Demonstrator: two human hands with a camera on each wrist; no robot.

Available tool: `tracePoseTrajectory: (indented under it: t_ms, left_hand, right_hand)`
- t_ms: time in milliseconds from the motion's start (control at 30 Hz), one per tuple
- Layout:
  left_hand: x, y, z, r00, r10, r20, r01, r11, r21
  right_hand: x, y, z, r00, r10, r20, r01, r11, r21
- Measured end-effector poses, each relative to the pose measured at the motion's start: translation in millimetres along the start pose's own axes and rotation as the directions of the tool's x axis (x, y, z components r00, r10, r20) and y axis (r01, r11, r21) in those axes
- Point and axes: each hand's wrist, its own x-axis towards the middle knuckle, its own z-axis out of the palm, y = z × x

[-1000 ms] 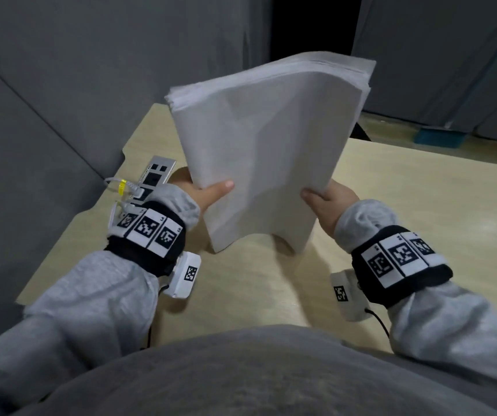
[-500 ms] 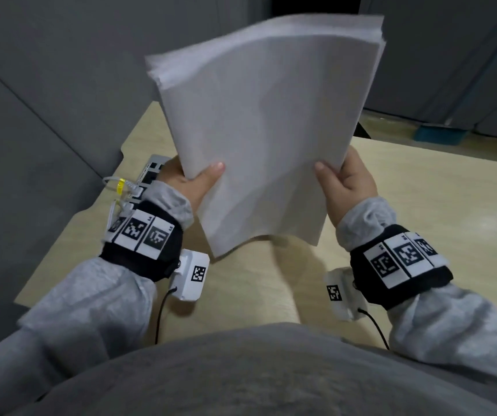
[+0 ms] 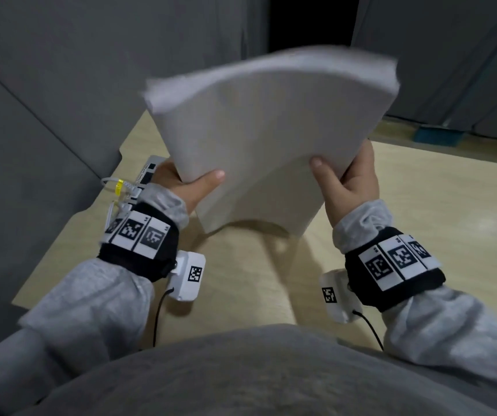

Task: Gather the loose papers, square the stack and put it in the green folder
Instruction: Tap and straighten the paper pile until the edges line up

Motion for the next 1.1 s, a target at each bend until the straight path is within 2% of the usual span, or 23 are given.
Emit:
tracePoseTrajectory:
  t_ms: [133,233,333,400,467,500,567,600,700,767,800,833,900,967,1033,1100]
  left_hand:
    - [2,-3,2,1.000,-0.013,0.014,0.013,0.998,0.057]
    - [4,5,6,0.997,-0.018,-0.077,0.027,0.993,0.115]
    - [9,16,-1,0.991,0.098,-0.087,-0.065,0.943,0.327]
    - [10,26,-5,0.974,0.222,-0.052,-0.178,0.883,0.435]
    - [13,35,-6,0.932,0.360,0.032,-0.320,0.780,0.537]
    - [13,40,-6,0.911,0.397,0.111,-0.377,0.695,0.612]
    - [12,44,-7,0.867,0.397,0.301,-0.480,0.507,0.716]
    - [11,47,-8,0.845,0.387,0.368,-0.521,0.447,0.727]
    - [2,53,-5,0.825,0.339,0.452,-0.562,0.411,0.718]
    - [1,48,-2,0.831,0.337,0.443,-0.555,0.437,0.708]
    - [1,44,-1,0.847,0.330,0.416,-0.531,0.488,0.693]
    - [3,40,-2,0.875,0.311,0.372,-0.485,0.555,0.676]
    - [10,31,-7,0.930,0.226,0.291,-0.367,0.635,0.680]
    - [21,20,-16,0.956,0.107,0.274,-0.285,0.570,0.770]
    - [33,10,-28,0.964,0.002,0.264,-0.232,0.484,0.844]
    - [43,1,-38,0.971,-0.061,0.232,-0.177,0.474,0.863]
  right_hand:
    - [2,-5,-2,0.999,-0.053,0.004,0.053,0.998,0.045]
    - [8,-11,-4,0.995,-0.090,-0.029,0.091,0.996,0.003]
    - [18,-18,-10,0.977,-0.146,-0.154,0.131,0.986,-0.107]
    - [23,-24,-14,0.941,-0.283,-0.185,0.237,0.942,-0.239]
    - [22,-32,-15,0.890,-0.443,-0.106,0.368,0.836,-0.408]
    - [21,-36,-13,0.862,-0.506,-0.040,0.431,0.771,-0.468]
    - [19,-44,-7,0.831,-0.550,0.085,0.510,0.690,-0.513]
    - [18,-46,-3,0.831,-0.537,0.146,0.529,0.680,-0.507]
    - [20,-44,2,0.811,-0.455,0.368,0.583,0.679,-0.445]
    - [19,-41,3,0.781,-0.377,0.498,0.608,0.640,-0.469]
    - [18,-38,4,0.776,-0.365,0.514,0.610,0.639,-0.468]
    - [16,-35,3,0.798,-0.352,0.489,0.575,0.688,-0.443]
    - [13,-31,1,0.910,-0.226,0.347,0.356,0.855,-0.378]
    - [16,-21,-5,0.978,-0.052,0.201,0.109,0.952,-0.287]
    - [20,-10,-10,0.990,0.072,0.125,-0.041,0.971,-0.236]
    - [23,-2,-16,0.987,0.147,0.058,-0.134,0.972,-0.193]
